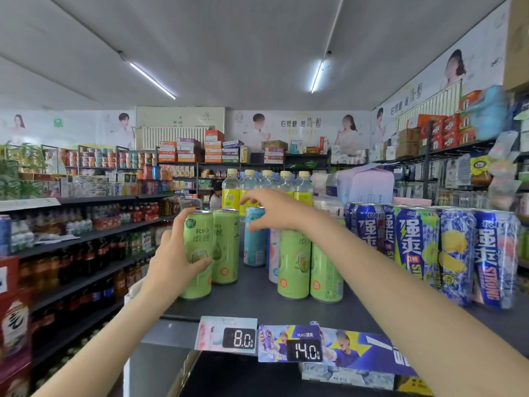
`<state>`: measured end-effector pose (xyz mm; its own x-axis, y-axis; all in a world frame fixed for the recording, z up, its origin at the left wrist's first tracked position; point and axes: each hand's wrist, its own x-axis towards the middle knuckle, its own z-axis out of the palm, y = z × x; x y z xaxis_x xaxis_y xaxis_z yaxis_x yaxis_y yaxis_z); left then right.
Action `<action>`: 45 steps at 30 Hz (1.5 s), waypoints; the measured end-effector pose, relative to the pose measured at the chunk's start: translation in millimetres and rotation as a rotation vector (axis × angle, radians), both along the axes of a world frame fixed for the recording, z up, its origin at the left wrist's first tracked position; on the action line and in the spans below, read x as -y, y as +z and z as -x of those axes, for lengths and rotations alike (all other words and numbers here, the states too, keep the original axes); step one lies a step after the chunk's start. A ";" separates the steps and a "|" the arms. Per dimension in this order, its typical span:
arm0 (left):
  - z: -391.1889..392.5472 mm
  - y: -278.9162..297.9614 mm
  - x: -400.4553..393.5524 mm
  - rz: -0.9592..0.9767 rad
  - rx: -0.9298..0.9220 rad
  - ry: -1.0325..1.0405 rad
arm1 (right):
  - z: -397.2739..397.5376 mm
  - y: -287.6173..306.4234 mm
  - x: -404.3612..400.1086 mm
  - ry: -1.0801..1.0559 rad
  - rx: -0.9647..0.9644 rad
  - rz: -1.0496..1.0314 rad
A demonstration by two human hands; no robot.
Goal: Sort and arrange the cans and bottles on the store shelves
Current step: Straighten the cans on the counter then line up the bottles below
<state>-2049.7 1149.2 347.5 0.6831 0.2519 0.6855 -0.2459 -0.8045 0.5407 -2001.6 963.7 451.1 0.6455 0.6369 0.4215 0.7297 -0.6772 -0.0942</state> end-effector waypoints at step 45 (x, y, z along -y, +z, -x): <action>-51.8 -0.8 29.2 0.059 -0.094 -0.383 | -7.7 -9.3 72.1 -0.278 0.019 0.143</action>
<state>-1997.9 1120.0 346.7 0.7946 0.0036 0.6071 -0.4691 -0.6311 0.6177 -1993.9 891.6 441.8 0.7958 0.4911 0.3542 0.5158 -0.8562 0.0284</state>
